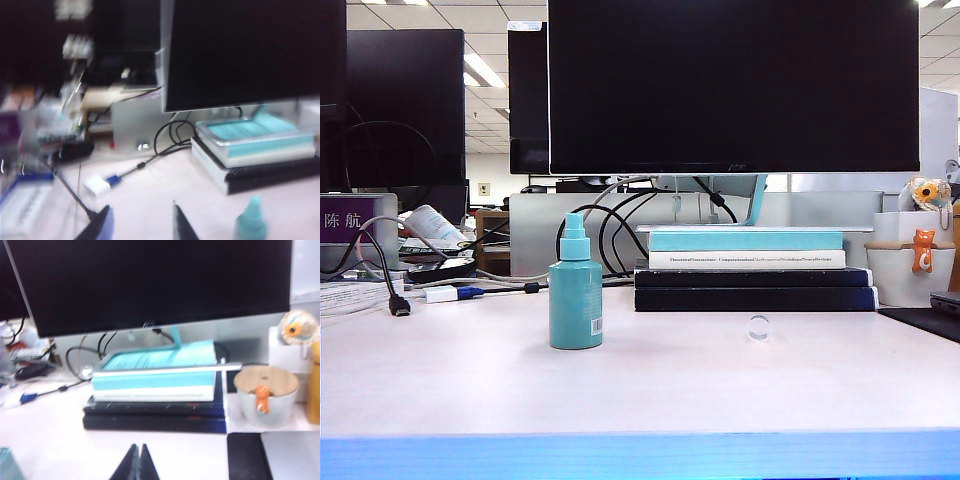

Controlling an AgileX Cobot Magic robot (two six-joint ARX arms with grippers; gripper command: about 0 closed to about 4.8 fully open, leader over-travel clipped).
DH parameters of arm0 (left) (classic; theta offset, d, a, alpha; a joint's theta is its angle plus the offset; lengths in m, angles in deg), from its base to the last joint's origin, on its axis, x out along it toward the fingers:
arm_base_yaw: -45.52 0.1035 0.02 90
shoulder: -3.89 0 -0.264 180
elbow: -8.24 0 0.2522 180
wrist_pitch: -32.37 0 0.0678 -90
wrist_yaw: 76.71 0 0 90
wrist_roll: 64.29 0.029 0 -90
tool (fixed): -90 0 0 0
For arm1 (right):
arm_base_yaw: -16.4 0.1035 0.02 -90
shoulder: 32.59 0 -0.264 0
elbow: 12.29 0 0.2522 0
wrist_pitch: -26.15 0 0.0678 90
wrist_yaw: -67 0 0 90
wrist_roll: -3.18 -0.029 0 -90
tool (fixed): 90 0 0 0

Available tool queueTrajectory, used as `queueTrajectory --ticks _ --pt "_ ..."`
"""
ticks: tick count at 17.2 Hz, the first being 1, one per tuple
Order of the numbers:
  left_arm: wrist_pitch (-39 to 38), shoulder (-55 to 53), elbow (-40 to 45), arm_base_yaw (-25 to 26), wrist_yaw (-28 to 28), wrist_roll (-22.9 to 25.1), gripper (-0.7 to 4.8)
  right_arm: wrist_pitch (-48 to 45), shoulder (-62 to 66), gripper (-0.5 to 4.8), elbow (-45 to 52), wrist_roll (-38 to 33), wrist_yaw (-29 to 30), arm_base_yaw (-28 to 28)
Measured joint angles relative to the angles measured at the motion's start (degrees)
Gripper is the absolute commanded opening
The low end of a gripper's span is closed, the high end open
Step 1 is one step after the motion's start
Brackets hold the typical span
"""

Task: Pick up the sprayer with the left hand and remove the lid with the right hand then place it on the table.

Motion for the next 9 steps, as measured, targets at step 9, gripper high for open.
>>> queueTrajectory --ticks 9 --pt "12.24 -0.02 18.10 0.00 -3.48 6.29 1.00 0.55 -0.02 -0.06 8.17 4.07 -4.57 0.00"
